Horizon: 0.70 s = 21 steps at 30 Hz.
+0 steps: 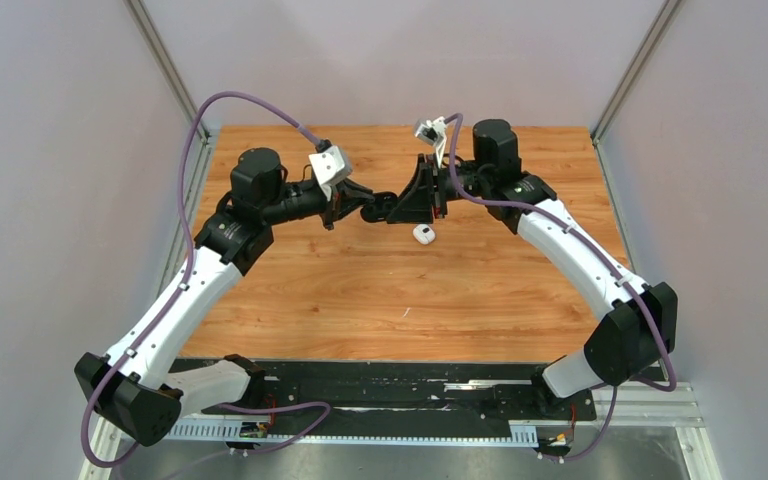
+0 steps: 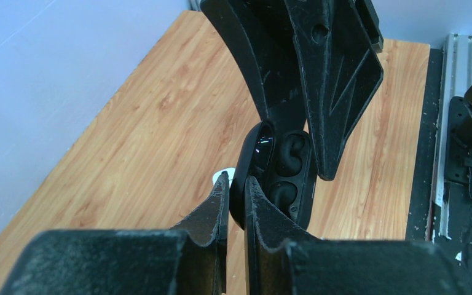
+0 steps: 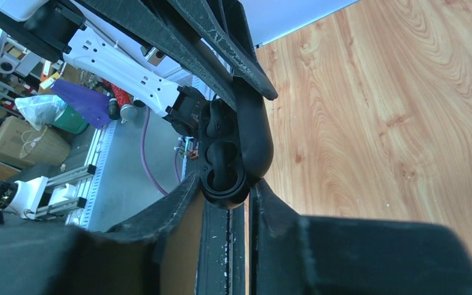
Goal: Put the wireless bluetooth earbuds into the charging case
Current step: Close the charging case.
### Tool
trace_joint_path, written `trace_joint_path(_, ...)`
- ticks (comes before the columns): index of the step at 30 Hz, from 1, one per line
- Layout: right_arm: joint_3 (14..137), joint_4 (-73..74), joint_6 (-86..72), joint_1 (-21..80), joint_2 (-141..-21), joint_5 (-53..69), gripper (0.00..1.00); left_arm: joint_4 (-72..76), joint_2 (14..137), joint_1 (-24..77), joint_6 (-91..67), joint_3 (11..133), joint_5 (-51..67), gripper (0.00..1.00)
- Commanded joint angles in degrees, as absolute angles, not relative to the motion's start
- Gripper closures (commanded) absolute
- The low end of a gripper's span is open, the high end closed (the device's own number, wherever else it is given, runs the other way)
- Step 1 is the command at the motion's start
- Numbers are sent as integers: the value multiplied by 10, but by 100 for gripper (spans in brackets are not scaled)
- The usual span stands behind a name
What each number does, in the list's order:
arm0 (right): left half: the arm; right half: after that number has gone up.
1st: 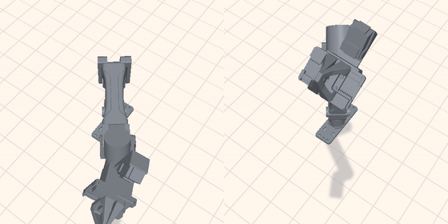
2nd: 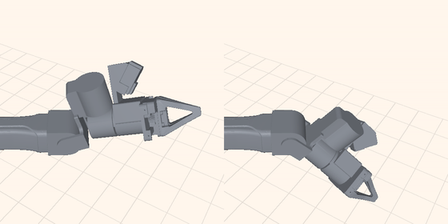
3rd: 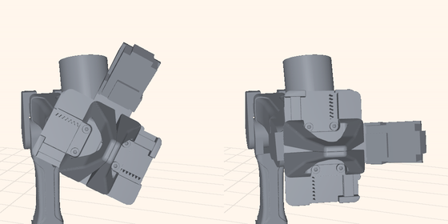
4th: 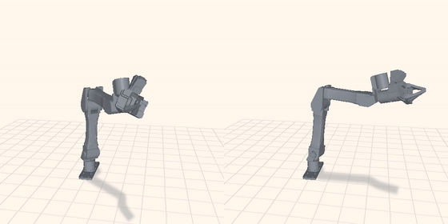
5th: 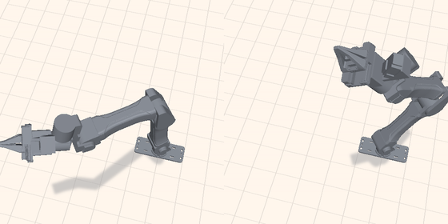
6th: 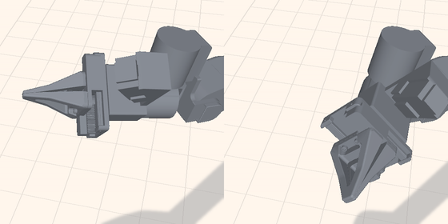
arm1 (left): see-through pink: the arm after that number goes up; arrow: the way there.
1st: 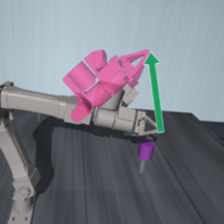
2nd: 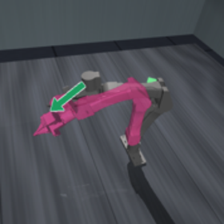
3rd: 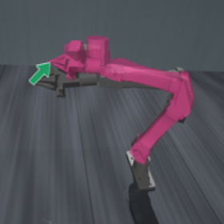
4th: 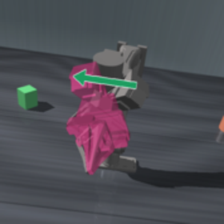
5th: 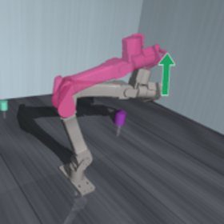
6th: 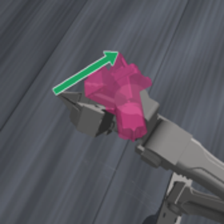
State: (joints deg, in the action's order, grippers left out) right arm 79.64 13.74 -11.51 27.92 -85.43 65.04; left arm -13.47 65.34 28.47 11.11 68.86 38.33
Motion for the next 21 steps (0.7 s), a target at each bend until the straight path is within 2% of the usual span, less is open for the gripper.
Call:
trace_joint_path(1,799,96,-141,273,-855,667,80,-96,646,287,86,686,379,100)
trace_joint_path(5,796,92,-144,269,-856,668,99,-95,645,287,85,685,382,100)
trace_joint_path(7,796,91,-144,267,-856,669,100,-95,645,287,84,684,385,100)
trace_joint_path(10,794,90,-137,264,-857,681,100,-107,646,287,83,689,389,93)
trace_joint_path(12,790,90,-131,262,-856,690,100,-121,646,287,91,696,389,74)
trace_joint_path(13,789,90,-129,261,-856,695,100,-128,646,287,100,701,382,59)
trace_joint_path(16,782,92,-120,259,-854,705,100,-168,656,277,109,740,385,28)
trace_joint_path(18,778,92,-117,259,-851,705,100,-191,671,257,100,771,418,19)
trace_joint_path(21,776,92,-111,259,-850,705,100,-213,702,226,55,800,478,14)
